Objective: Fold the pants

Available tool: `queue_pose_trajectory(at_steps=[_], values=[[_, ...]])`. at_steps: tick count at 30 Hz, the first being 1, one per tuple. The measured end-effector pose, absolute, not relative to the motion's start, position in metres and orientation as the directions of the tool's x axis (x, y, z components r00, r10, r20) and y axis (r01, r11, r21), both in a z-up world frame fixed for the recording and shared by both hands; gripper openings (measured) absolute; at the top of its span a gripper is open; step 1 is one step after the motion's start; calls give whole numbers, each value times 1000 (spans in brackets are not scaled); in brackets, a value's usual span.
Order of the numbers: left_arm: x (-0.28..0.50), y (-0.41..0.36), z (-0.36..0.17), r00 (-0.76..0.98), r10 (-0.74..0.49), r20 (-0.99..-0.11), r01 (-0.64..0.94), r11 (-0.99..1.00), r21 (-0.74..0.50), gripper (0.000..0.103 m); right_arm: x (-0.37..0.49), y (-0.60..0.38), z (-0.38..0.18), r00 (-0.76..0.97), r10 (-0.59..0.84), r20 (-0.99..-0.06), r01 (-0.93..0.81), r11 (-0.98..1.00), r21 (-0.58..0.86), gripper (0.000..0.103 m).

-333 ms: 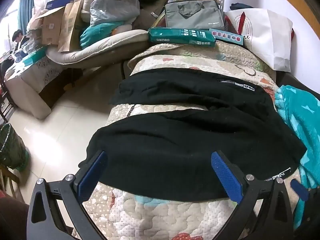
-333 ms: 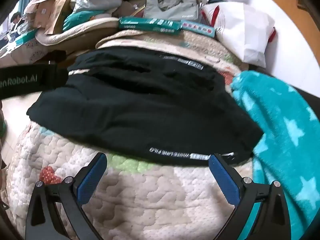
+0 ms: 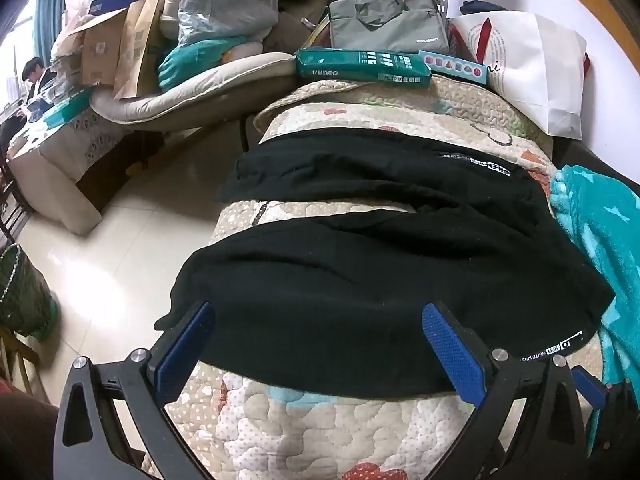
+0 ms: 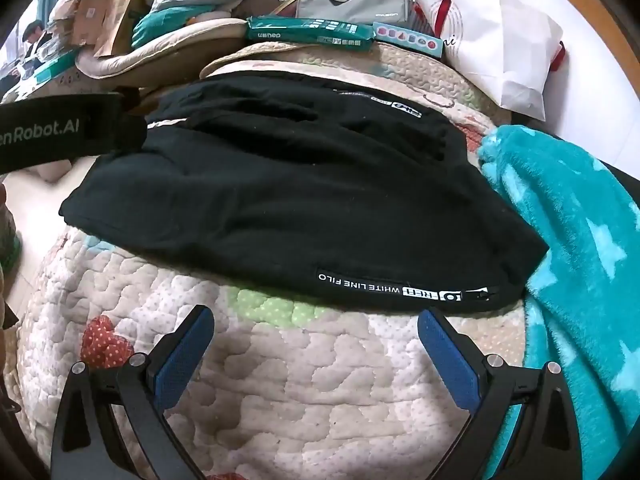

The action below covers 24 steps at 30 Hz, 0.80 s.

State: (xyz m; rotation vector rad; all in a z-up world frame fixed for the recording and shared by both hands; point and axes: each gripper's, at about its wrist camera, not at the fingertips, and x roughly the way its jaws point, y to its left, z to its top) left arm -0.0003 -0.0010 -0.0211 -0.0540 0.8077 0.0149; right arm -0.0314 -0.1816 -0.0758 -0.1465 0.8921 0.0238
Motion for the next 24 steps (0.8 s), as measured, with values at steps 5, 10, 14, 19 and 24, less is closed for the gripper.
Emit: queue_pose_trajectory(at_steps=[5, 10, 14, 19, 24], values=[[2, 0, -24, 675, -14, -738, -32, 998, -47, 103, -48, -184, -65, 618, -29, -786, -90, 990, -108, 103], [2, -3, -29, 653, -12, -757, -25, 999, -38, 103, -50, -183, -69, 601, -23, -799, -93, 991, -99, 103], [2, -6, -32, 644, -13, -765, -15, 999, -30, 103, -48, -182, -74, 585, -21, -811, -94, 991, -94, 103], [3, -7, -34, 638, -10, -770, -21, 999, -31, 103, -51, -182, -70, 606, -29, -795, -91, 990, -105, 103], [5, -6, -37, 621, -9, -784, -32, 999, -36, 103, -50, -185, -63, 626, -43, -778, -72, 991, -112, 103]])
